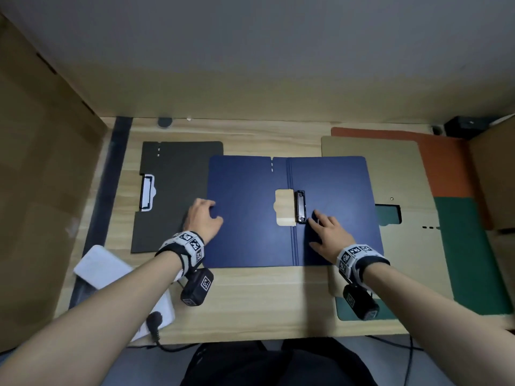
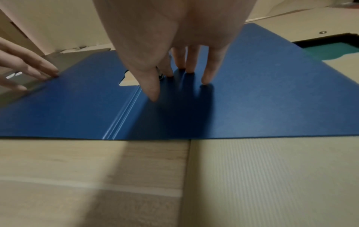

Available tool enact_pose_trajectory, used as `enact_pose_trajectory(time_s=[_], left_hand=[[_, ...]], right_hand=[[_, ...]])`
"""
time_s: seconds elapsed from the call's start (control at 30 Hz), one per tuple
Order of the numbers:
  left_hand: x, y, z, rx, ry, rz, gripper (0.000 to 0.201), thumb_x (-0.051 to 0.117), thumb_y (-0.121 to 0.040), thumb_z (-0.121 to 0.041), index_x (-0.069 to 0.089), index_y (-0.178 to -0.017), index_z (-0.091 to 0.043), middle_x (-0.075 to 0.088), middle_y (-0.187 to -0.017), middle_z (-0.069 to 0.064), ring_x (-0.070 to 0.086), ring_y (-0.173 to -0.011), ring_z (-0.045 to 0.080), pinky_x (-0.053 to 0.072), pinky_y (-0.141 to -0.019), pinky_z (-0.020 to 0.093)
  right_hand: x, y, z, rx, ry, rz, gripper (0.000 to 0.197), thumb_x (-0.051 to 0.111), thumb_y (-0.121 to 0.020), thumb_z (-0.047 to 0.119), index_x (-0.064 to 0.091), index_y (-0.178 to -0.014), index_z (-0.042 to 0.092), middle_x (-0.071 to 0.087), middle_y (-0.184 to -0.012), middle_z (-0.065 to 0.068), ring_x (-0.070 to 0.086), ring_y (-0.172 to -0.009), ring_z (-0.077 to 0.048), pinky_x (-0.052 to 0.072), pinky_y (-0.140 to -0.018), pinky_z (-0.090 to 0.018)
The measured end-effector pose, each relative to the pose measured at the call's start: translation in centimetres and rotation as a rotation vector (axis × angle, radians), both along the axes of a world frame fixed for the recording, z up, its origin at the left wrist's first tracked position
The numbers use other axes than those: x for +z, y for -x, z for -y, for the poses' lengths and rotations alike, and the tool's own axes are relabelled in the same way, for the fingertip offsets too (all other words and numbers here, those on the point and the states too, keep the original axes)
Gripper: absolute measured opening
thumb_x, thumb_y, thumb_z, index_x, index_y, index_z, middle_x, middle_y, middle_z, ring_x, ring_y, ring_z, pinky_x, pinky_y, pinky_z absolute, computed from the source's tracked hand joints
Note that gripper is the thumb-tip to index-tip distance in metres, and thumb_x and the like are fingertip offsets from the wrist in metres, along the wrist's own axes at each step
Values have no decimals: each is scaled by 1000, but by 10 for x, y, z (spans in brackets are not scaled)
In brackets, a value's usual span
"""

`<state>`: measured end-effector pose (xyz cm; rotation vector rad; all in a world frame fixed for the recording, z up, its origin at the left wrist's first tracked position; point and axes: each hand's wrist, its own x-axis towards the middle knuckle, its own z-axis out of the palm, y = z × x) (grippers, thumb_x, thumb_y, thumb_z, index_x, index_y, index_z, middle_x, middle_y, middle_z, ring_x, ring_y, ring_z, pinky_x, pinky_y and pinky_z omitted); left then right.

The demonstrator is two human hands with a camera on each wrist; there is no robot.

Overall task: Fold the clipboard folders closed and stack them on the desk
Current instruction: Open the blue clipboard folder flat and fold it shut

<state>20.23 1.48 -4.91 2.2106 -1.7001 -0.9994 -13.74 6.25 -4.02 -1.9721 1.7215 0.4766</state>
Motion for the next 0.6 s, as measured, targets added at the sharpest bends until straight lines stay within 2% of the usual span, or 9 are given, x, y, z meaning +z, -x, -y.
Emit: enact_pose_trajectory(time_s=[0.1, 0.17, 0.23, 0.27, 0.33, 0.37, 0.4, 0.5, 0.6], left_hand=[[-2, -3, 5, 224, -45, -135, 54, 69, -76, -21, 58, -128, -9, 48, -133, 8, 54, -121, 27, 43, -106, 40], [1, 4, 7, 331, -76, -222, 54, 70, -71, -23, 61, -123, -11, 53, -128, 4, 60, -110, 23, 48, -99, 36], [6, 10, 10, 450, -104, -335, 49, 69, -66, -23, 65, -113, -10, 60, -113, 0, 63, -94, 22, 53, -87, 34], [8, 12, 11, 523, -116, -397, 43, 69, -65, -22, 66, -106, -7, 61, -105, 1, 61, -87, 22, 52, -79, 32], [18, 17, 14, 637, -99, -442, 13, 67, -70, -16, 64, -81, -12, 59, -90, 7, 53, -79, 20, 45, -68, 32], [22, 18, 16, 668, -79, -443, 7, 66, -73, -11, 62, -79, -14, 57, -89, 8, 51, -80, 19, 45, -69, 33], [27, 19, 17, 682, -62, -454, 10, 64, -76, -7, 65, -84, -13, 58, -90, 9, 52, -83, 19, 46, -72, 34], [48, 24, 22, 637, -10, -490, 31, 57, -78, 3, 68, -105, -6, 65, -94, 9, 61, -87, 21, 49, -78, 29], [73, 30, 22, 521, 7, -492, 32, 55, -76, 0, 72, -97, -15, 73, -99, 8, 70, -95, 26, 56, -88, 39]], right_hand=[[-1, 1, 1, 40, -13, -45, 70, 54, -91, 35, 20, -151, 23, 5, -161, 2, 22, -138, -27, 50, -94, -42], [-1, 3, 1, 52, -28, -42, 70, 53, -91, 34, 19, -151, 23, 5, -162, 2, 22, -138, -27, 49, -97, -43], [-2, 5, 2, 53, -34, -39, 69, 52, -92, 34, 18, -151, 23, 5, -162, 2, 21, -138, -26, 48, -98, -43], [-3, 5, 2, 48, -33, -36, 69, 51, -92, 35, 18, -151, 23, 4, -162, 2, 21, -138, -26, 48, -98, -44], [-7, 7, 0, 39, -18, -15, 69, 50, -92, 36, 17, -151, 21, 3, -161, 1, 22, -136, -28, 48, -96, -45], [-10, 8, -2, 37, -7, -3, 69, 50, -92, 36, 17, -151, 20, 3, -161, 0, 23, -135, -29, 49, -95, -45], [-13, 10, -4, 38, 5, 7, 69, 50, -92, 36, 17, -151, 19, 4, -161, -1, 23, -134, -29, 50, -94, -45], [-20, 17, -10, 35, 27, 53, 71, 51, -91, 36, 14, -151, 21, 4, -161, 2, 21, -134, -28, 51, -92, -46], [-22, 19, -9, 21, 23, 104, 73, 51, -92, 38, 12, -151, 24, 0, -161, 6, 17, -137, -26, 49, -96, -46]])
